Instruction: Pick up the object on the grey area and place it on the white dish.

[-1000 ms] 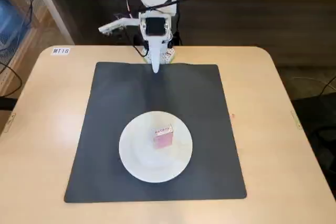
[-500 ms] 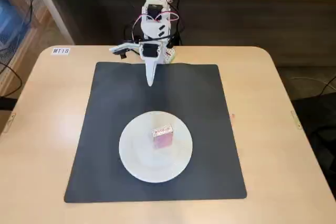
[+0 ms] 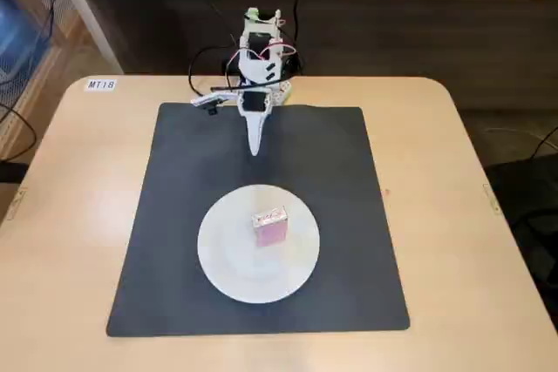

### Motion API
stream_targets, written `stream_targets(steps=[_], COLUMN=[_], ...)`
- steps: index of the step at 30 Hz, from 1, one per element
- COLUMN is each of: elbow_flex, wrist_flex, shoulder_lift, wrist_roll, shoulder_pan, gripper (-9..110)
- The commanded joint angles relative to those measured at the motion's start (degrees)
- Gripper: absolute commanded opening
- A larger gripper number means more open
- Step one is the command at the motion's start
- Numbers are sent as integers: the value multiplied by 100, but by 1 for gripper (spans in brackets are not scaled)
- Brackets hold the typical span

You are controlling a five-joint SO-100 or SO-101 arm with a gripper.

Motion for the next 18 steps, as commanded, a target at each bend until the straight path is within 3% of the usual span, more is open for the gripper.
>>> stream_targets(steps=[1, 11, 18], elbow_flex=[457, 765, 519], wrist_flex=[-334, -668, -176], shoulder_lift=[132, 132, 132], wrist_roll=[-88, -123, -211], shoulder_pan=[-18, -26, -105], gripper=[0, 0, 0])
